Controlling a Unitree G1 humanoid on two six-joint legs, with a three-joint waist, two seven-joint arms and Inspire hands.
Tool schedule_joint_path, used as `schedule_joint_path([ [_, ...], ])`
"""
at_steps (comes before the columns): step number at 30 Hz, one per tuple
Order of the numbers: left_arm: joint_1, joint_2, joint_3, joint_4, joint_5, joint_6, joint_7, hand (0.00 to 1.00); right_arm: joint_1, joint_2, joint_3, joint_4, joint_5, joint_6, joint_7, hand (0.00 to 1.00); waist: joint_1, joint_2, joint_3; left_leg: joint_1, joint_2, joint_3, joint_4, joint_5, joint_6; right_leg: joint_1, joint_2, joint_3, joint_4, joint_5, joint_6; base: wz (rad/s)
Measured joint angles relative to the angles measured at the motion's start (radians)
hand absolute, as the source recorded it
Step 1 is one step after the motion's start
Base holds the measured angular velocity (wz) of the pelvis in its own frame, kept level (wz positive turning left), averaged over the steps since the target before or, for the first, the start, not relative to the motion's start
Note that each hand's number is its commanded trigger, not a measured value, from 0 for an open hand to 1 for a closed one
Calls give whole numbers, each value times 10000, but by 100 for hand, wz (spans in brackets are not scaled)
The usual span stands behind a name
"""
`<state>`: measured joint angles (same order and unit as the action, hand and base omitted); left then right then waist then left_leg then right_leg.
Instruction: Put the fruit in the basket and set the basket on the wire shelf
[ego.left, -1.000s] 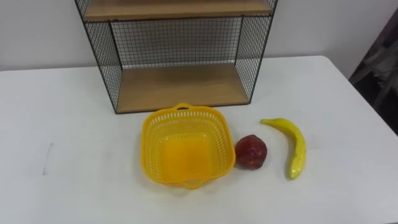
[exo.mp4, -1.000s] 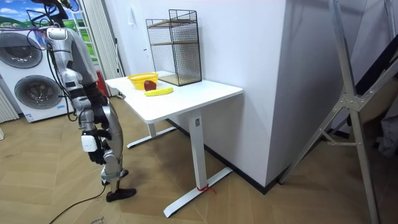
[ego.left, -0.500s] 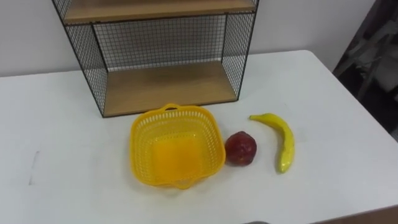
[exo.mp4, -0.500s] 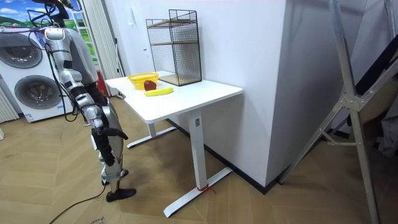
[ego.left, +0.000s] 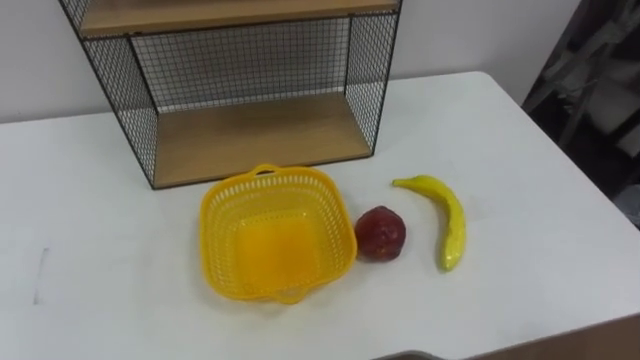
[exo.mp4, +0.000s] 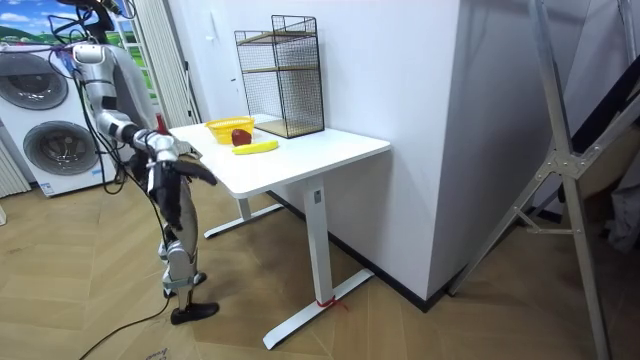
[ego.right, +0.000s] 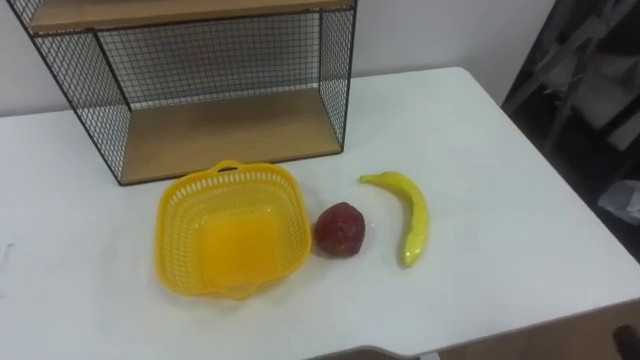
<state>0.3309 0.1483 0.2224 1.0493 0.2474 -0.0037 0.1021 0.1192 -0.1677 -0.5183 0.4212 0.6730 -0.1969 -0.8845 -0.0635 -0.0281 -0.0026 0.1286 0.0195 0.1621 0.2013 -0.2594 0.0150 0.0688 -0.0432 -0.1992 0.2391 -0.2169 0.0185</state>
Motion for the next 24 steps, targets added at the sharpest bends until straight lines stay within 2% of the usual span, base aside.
schedule_joint_path([
  [4,9,0,-78,19,42,-84,0,0,-7,-38,209,-922,-1990,-269,-435,0,173,-3,-2,-44,-2,-6,6,0,0,-43,-7,-48,-2,0,1,2],
  [6,25,15,-200,10,80,-120,-1,0,-12,-60,528,-1306,-3492,-433,-425,0,204,-5,-7,-134,-2,-37,29,0,0,-48,-10,-57,-14,0,1,6],
  [9,14,20,-464,-12,53,-129,-44,0,23,-228,1211,-1877,-4636,-435,-302,0,363,-3,-9,-126,7,-6,16,2,-3,-41,2,-6,-13,0,0,-2],
  [13,12,52,-818,-120,-9,-295,-296,0,51,-477,2202,-2772,-5715,-452,390,0,517,-66,-11,-67,18,-47,7,2,-3,19,6,-34,-25,9,-11,0],
  [20,27,77,-935,-115,44,-291,-506,0,25,-612,3075,-3184,-6941,-429,1707,0,766,-145,15,39,28,-133,-15,2,-4,185,-1,-219,-119,38,-30,4],
  [22,-3,157,-1142,-111,42,-288,-566,0,-9,-892,3640,-3184,-7105,-426,2389,0,909,-176,30,50,44,-131,-13,3,-6,184,21,-225,-178,66,-50,0],
  [24,-52,211,-1265,-108,55,-288,-651,0,-9,-968,3906,-3183,-7142,-421,2964,0,978,-212,45,49,47,-126,-11,4,-7,197,26,-227,-185,72,-53,0],
])
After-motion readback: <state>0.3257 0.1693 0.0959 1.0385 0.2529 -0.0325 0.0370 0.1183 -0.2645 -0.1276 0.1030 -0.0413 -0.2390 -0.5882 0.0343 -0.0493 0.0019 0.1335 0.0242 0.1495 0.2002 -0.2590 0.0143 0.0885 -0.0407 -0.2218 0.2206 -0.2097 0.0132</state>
